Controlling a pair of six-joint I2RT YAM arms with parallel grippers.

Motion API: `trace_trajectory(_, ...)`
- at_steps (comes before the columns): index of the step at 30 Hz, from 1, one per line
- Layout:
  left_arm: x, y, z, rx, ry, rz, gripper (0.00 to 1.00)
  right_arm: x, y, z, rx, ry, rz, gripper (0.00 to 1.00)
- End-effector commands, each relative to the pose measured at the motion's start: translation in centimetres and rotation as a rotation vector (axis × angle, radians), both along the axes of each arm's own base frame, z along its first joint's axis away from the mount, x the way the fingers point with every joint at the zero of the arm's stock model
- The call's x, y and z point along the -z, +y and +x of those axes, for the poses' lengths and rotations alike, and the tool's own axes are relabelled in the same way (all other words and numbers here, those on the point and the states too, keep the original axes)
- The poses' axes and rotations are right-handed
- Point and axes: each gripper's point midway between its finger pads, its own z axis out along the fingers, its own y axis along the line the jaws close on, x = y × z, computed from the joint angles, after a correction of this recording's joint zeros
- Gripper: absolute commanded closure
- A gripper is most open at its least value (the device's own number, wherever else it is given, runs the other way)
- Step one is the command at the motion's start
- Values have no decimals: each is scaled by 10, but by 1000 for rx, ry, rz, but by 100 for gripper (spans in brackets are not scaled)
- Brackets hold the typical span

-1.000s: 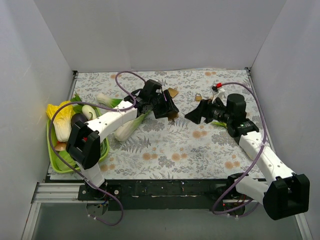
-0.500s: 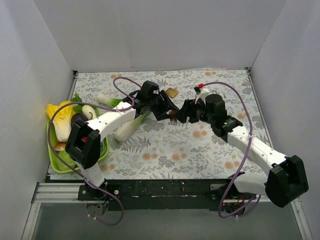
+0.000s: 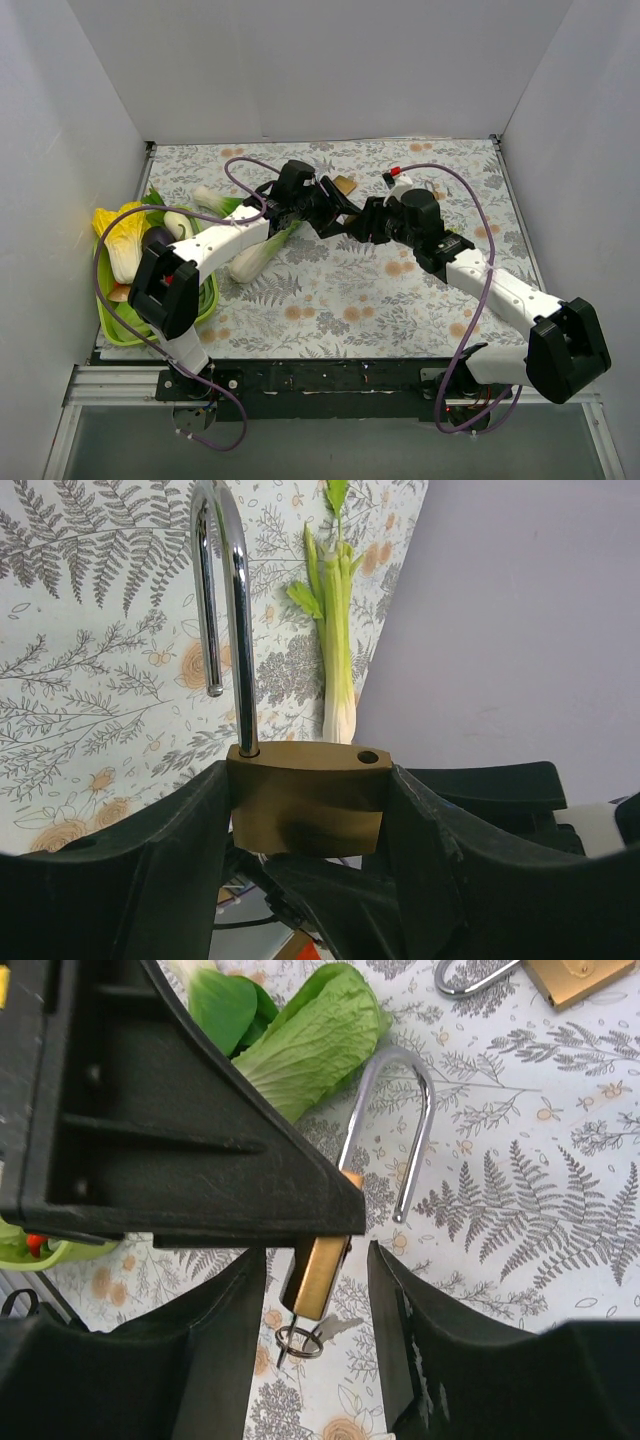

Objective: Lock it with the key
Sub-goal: Pick up the lock from the center of the board.

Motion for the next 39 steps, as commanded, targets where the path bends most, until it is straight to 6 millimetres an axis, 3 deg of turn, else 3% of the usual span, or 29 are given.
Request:
trace_trajectory(1,-51,-3,-10,27,-59,-137,100,-30,8,19,33,-114,65,48)
trace_trajectory(4,-51,-4,-11,25,-44,-152,100,-29,9,21,35,-115,62,50)
trace_trajectory(8,-56,-6,-11,23,-39,-172,100,-22,8,21,41,-95,48,80)
trace_trajectory(9,-58,-5,-11,25,-40,-179,100,-20,7,21,42,-86,45,96)
trace_trajectory(10,-58,-5,-10,22,-40,-185,100,-19,8,20,46,-72,49,99)
trace_trajectory(13,-57,0,-8,23,-48,-191,68,-24,10,15,21,-59,67,99)
trace_trajectory(14,-57,3,-8,35,-70,-183,53,-27,12,11,-2,-59,76,99)
trace_trajectory(16,-55,19,-2,29,-98,-170,32,-34,8,9,-20,-59,89,99)
trace_trajectory(18,-61,42,6,29,-172,-157,2,-41,5,2,-66,-59,99,99)
trace_trajectory(20,-61,58,2,68,-210,-148,2,-46,3,-6,-122,-61,106,99)
trace_trajectory(21,-61,75,10,81,-278,-117,2,-52,-3,-6,-123,-69,113,99)
trace_trajectory(23,-67,89,1,132,-331,-98,2,-53,-7,-16,-167,-55,128,99)
trace_trajectory(24,-68,101,4,185,-440,-55,2,-54,-12,-18,-175,-53,137,99)
trace_trajectory(27,-72,109,-19,401,-611,-20,2,-62,-12,-38,-309,-43,196,99)
trace_trajectory(28,-58,116,-27,530,-719,73,2,-65,-11,-44,-348,-44,209,99)
trace_trajectory(32,-52,129,-55,801,-1047,192,2,-77,-4,-83,-576,-23,266,99)
trace_trajectory(35,-48,134,-67,934,-1264,269,2,-77,-5,-99,-641,-5,287,99)
trace_trajectory(37,-40,129,-91,1060,-1310,257,7,-77,-4,-106,-677,15,302,99)
trace_trajectory(38,-34,127,-96,1152,-1411,299,8,-78,-5,-112,-710,27,313,99)
trace_trajectory(39,-29,114,-113,1233,-1437,294,11,-75,-4,-114,-723,45,314,99)
